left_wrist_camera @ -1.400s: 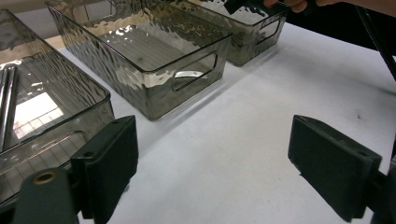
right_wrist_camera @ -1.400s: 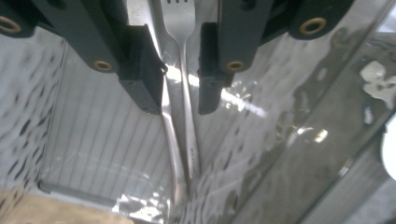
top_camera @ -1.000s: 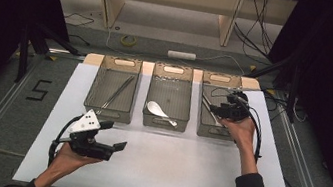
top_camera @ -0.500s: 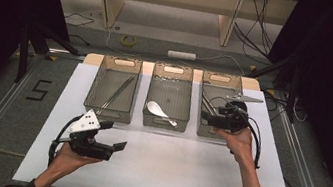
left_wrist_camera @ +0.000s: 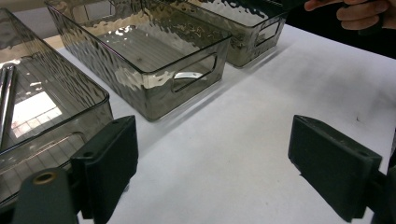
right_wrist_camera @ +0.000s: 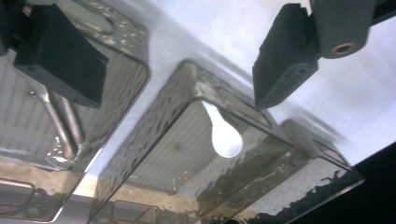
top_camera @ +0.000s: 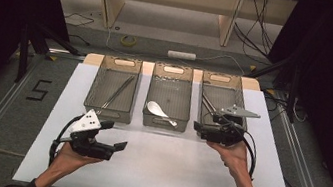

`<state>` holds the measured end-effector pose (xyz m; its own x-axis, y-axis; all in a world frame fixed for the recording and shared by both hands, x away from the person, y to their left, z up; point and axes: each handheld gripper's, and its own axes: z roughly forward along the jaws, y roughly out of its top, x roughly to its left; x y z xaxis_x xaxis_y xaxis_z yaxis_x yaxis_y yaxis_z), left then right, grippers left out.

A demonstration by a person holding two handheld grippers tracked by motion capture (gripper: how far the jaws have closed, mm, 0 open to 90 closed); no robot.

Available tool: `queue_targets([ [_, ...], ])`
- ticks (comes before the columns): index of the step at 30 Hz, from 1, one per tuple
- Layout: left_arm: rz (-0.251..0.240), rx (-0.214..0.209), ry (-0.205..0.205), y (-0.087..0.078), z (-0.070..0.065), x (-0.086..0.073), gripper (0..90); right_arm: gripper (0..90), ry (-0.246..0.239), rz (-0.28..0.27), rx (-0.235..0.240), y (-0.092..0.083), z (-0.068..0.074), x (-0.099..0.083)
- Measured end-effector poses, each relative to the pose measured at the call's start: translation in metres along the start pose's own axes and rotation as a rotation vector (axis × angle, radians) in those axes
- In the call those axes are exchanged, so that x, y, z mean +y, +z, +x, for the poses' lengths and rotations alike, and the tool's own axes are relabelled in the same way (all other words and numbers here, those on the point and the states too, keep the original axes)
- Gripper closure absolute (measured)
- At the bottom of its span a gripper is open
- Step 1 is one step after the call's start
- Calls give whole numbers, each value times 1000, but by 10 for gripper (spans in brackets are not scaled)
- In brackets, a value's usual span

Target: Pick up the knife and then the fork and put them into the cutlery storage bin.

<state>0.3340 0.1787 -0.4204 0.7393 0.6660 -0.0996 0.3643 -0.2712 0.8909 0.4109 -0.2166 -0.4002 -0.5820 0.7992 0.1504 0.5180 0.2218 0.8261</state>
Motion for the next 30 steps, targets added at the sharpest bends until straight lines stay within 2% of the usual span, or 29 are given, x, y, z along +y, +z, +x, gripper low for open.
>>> queue_targets([
  [6,1,1,2,-1,1,0,157,166,-10,-13,22,-5,7,-9],
  [10,-1,-4,-5,0,1,0,157,167,-15,-49,38,-12,11,-15],
  [20,-5,-12,-18,-1,1,0,157,167,-35,-96,93,-24,26,-31],
  [30,-9,-18,-23,-3,2,-1,157,168,-58,-125,113,-37,36,-49],
])
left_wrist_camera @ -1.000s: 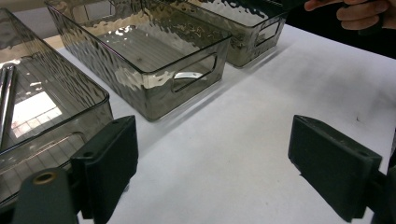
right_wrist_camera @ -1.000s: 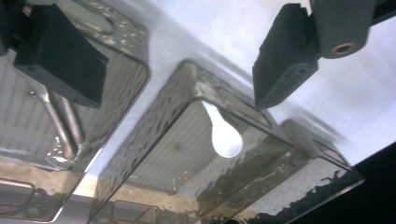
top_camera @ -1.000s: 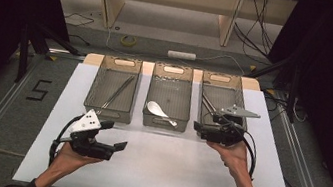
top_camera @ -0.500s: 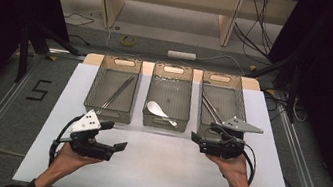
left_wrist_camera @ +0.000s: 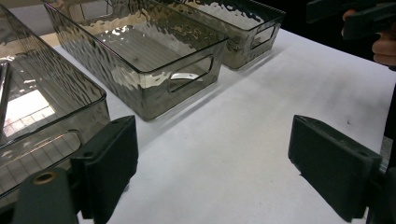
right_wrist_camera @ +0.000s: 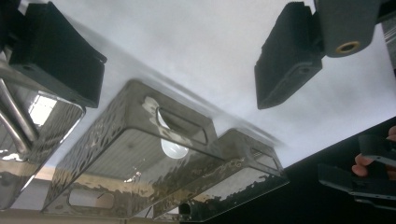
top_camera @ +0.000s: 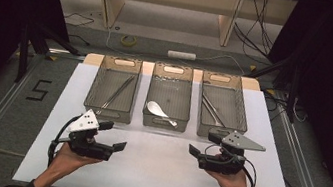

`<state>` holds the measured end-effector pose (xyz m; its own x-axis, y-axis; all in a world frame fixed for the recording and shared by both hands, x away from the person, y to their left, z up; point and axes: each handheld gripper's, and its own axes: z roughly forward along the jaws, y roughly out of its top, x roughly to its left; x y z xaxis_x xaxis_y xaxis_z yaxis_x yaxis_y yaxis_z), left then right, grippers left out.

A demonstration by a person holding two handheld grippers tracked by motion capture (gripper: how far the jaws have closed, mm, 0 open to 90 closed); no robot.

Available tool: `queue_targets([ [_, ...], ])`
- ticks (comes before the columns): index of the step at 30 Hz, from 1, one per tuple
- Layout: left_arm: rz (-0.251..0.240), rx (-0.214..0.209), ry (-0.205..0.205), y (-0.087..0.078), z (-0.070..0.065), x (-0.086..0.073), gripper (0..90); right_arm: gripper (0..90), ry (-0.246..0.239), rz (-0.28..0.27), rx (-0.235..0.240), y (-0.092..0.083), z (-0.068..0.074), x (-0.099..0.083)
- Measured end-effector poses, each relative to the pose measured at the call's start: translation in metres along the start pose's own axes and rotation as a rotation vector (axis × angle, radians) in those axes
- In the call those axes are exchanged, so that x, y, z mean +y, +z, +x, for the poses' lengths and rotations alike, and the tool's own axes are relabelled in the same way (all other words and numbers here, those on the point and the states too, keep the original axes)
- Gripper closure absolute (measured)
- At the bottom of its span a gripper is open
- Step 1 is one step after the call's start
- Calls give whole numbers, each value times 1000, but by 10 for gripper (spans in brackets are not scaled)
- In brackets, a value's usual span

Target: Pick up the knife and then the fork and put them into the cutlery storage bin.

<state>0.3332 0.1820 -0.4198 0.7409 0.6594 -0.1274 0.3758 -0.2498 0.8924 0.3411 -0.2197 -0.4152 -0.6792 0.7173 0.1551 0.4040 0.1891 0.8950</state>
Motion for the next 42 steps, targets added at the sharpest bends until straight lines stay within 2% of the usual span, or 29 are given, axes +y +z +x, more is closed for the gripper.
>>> queue_targets([
  [13,-4,-8,-8,-1,-3,-1,156,168,23,-1,-10,-14,0,-18],
  [30,-2,-11,-6,-3,-6,-3,156,168,28,28,-28,-18,2,-30],
  [42,-2,-10,-7,-2,-6,-2,156,167,29,30,-30,-18,2,-30],
])
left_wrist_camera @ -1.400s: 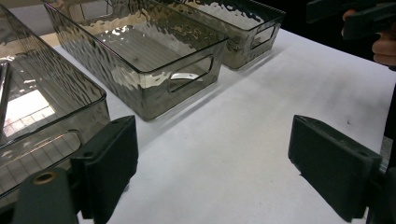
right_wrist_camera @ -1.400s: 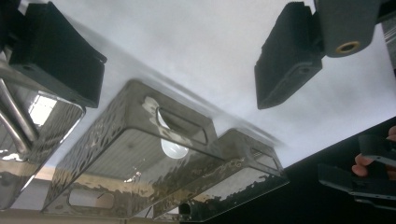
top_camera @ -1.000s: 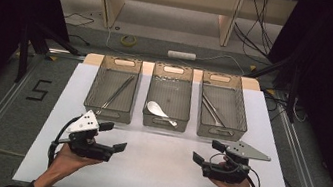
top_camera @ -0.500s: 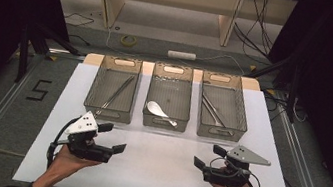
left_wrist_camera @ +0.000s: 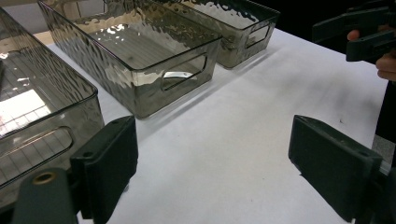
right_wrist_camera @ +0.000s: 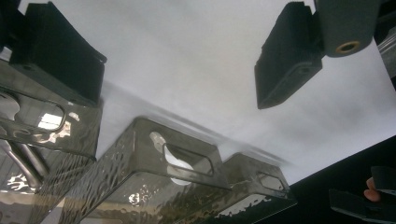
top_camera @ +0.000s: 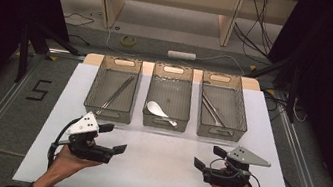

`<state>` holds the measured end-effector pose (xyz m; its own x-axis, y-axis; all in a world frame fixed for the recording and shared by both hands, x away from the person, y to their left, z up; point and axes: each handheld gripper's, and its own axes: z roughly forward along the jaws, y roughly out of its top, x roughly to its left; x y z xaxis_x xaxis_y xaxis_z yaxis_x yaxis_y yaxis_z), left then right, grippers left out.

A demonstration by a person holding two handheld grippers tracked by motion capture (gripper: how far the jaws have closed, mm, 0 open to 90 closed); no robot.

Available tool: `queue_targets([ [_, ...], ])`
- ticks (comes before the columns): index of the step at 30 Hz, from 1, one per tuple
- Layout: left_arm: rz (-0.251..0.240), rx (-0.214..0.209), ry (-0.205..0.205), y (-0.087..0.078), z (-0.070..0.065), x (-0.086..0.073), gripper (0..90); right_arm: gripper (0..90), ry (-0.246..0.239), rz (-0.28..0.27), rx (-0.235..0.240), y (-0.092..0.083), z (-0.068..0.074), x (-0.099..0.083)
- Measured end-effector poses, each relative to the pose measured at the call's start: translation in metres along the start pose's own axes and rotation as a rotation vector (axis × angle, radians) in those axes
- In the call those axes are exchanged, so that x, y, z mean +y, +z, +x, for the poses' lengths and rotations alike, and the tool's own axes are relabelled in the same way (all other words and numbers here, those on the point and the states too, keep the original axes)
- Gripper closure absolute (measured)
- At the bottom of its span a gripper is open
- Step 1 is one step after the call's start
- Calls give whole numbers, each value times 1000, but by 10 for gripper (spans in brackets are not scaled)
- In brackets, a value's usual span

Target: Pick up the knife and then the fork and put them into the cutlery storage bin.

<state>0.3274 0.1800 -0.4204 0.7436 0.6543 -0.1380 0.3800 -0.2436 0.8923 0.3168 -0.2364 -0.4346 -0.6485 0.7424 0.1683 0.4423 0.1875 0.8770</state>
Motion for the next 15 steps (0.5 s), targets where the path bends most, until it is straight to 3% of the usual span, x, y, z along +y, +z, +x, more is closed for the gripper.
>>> queue_targets([
  [15,0,2,1,0,1,0,156,168,0,3,2,1,0,0],
])
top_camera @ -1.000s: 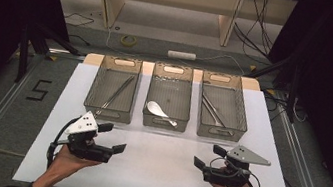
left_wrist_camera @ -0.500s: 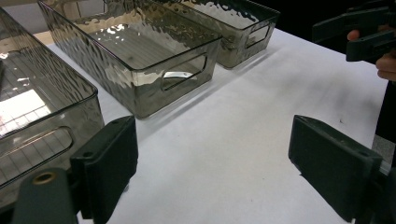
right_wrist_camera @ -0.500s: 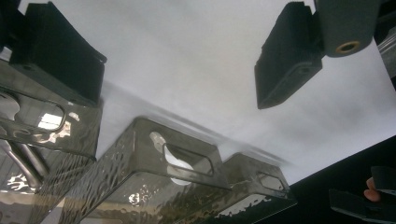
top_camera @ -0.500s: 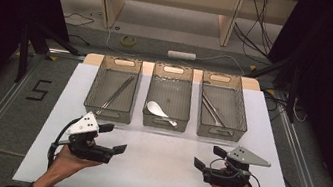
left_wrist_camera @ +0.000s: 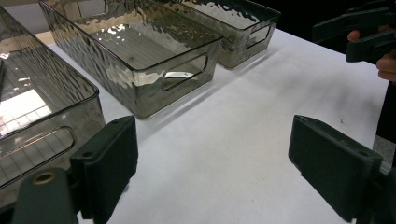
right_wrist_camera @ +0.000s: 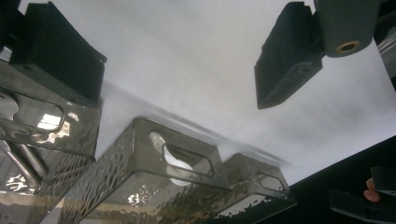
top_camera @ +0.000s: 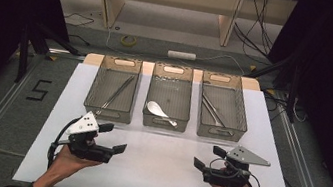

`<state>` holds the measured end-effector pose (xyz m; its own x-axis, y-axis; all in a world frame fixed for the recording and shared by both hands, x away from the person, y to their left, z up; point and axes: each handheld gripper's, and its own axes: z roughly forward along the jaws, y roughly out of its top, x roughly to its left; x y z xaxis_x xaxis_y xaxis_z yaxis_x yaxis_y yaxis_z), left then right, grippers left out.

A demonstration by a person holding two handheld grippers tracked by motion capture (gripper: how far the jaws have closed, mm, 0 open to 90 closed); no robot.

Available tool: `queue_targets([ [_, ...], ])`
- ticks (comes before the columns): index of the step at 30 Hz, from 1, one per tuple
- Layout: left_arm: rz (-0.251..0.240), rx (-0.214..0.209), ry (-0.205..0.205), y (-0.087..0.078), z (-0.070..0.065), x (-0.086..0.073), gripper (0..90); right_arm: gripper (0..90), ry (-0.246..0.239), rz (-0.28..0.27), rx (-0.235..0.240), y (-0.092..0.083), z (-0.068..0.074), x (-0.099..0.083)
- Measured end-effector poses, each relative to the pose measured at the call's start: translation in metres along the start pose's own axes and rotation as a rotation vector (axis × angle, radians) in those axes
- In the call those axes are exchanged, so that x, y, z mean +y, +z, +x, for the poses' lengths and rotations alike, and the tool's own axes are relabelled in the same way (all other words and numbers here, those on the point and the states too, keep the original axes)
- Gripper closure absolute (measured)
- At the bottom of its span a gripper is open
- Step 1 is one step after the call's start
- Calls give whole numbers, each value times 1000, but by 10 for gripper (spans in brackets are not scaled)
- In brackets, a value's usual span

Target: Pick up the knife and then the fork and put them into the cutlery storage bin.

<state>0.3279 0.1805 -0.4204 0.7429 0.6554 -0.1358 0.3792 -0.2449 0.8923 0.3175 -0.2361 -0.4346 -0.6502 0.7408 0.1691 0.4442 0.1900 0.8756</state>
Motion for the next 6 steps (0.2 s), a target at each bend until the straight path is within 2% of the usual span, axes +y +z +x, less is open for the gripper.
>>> queue_targets([
  [6,1,0,0,0,0,0,156,168,3,4,0,0,-1,0],
])
